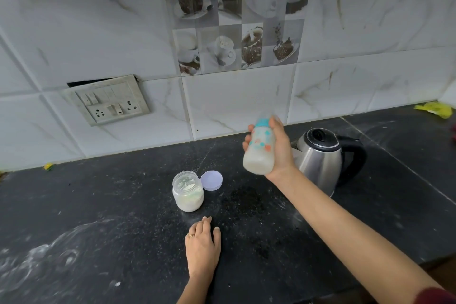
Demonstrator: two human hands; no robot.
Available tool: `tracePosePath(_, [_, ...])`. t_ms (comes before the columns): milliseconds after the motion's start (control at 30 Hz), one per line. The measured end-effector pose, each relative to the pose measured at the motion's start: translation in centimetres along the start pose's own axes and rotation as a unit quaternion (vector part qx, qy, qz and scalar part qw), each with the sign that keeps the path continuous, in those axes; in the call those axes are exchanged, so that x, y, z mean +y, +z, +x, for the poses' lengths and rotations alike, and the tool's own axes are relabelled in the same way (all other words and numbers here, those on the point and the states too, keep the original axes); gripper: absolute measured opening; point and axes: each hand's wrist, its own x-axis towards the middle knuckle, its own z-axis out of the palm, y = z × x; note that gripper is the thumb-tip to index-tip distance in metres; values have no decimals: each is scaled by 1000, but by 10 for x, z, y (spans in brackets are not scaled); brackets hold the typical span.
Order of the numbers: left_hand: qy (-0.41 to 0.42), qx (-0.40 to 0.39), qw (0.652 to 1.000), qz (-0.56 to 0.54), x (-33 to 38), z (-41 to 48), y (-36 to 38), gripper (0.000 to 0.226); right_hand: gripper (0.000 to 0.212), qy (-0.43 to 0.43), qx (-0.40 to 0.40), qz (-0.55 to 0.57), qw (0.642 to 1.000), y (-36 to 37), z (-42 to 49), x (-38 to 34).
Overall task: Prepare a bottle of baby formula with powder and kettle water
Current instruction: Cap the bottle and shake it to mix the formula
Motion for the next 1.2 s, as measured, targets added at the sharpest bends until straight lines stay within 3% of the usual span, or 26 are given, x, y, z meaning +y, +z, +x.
tracePosePath(67, [3, -5, 1000, 3, 1, 1, -1, 36, 32, -4, -8, -2, 1000, 0, 0, 2])
tracePosePath(200, [-2, -5, 1000, -2, 2, 0, 1, 30, 42, -19, 53, 48, 997, 4, 12, -6])
tracePosePath(333, [0, -2, 1000, 3, 1, 0, 2, 29, 27, 3, 16, -3, 1000, -6, 1, 6])
tracePosePath(467, [-4, -1, 1000, -3, 1, 0, 2, 29, 39, -28, 71, 35, 996, 1, 15, -6])
tracePosePath(633, [-5, -3, 1000, -2, 1, 1, 1, 36, 26, -5, 19, -17, 1000, -3, 1, 4])
tracePosePath(767, [-2, 3, 1000, -4, 1, 1, 1, 32, 36, -33, 64, 40, 997, 6, 12, -12])
tracePosePath(933, [-4, 4, 1000, -2, 1, 0, -1, 47, 24, -3, 0, -29, 1000, -2, -4, 4])
tracePosePath(1067, [-6, -6, 1000, 0, 3, 0, -2, 46, 31, -28, 45, 30, 998, 4, 3, -6])
tracePosePath(1200, [-4, 3, 1000, 1, 1, 0, -2, 47, 23, -7, -4, -29, 1000, -1, -9, 5])
